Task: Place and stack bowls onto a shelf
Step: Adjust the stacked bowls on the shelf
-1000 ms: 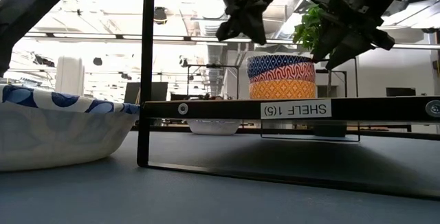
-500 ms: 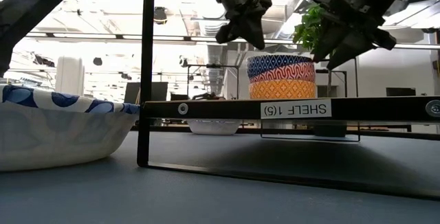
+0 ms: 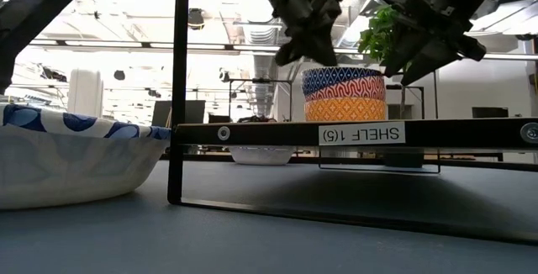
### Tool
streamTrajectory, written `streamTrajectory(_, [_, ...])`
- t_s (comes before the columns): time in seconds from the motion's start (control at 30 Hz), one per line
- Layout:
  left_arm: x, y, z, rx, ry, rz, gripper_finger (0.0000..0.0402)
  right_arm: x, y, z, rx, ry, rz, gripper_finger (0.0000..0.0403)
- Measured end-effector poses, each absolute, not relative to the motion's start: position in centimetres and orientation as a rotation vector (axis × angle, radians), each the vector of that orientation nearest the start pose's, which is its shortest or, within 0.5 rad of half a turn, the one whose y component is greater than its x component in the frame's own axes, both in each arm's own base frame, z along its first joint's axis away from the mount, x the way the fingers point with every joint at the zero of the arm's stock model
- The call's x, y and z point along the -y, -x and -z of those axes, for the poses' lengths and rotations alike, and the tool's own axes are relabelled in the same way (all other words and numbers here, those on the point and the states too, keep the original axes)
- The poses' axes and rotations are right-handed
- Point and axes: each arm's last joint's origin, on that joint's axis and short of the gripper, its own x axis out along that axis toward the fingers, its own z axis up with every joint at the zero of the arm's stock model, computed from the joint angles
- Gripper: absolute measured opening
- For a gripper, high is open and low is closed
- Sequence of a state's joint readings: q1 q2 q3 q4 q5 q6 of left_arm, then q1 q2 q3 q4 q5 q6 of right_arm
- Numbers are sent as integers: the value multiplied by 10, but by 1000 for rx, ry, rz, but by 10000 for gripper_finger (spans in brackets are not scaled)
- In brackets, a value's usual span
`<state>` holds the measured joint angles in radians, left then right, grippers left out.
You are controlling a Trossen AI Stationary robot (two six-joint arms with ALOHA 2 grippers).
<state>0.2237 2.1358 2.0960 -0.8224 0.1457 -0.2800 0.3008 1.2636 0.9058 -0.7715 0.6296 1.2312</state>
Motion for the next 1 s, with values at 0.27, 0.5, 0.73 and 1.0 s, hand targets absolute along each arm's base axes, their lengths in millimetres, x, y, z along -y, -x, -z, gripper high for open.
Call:
streamTrajectory(0.27, [-94,-436,-339,-628,349,-156,0,-52,-224,-243,-667,-608,830,207])
streamTrajectory(0.5, [-83,-381,-311,-325,401,-76,0,-52,-224,-243,-664,-610,829,207])
streamTrajectory(0.73, [-84,-364,-270,-242,435,-6,0,-50,-226,-244,-639,-646,839,207])
streamTrajectory(1.0, [-94,-358,-254,-211,422,-25,0,-47,-227,-244,-616,-677,861,207])
